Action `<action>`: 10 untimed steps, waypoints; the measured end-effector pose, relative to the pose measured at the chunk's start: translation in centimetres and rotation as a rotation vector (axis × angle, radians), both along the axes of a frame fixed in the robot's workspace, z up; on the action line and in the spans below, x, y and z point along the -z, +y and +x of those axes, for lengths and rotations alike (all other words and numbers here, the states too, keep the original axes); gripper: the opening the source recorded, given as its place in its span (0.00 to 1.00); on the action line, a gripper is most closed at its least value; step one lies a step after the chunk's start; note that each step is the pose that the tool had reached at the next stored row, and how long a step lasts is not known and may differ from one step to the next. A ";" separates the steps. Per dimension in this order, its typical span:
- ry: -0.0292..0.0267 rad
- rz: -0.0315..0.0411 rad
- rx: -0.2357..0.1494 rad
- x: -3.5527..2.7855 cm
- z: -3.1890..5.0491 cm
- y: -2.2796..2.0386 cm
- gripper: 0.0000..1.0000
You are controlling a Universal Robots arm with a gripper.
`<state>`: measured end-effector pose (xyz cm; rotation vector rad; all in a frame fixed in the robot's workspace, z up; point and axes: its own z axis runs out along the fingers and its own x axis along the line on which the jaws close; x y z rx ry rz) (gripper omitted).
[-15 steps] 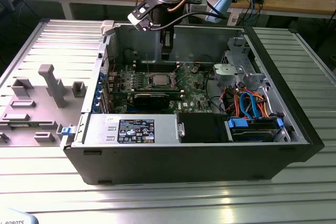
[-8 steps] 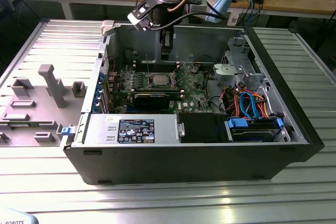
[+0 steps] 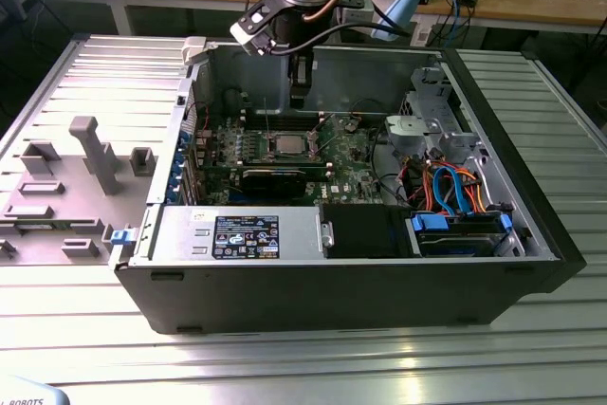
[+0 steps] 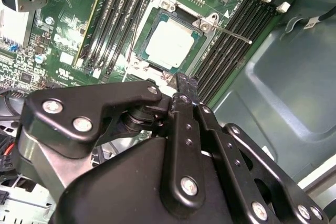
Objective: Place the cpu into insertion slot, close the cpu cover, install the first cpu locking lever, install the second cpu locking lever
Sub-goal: 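Close the cpu cover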
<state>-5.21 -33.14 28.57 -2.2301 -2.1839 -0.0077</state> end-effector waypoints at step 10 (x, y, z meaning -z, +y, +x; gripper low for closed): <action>0.0032 0.0001 0.000 0.00 0.31 0.00 0.11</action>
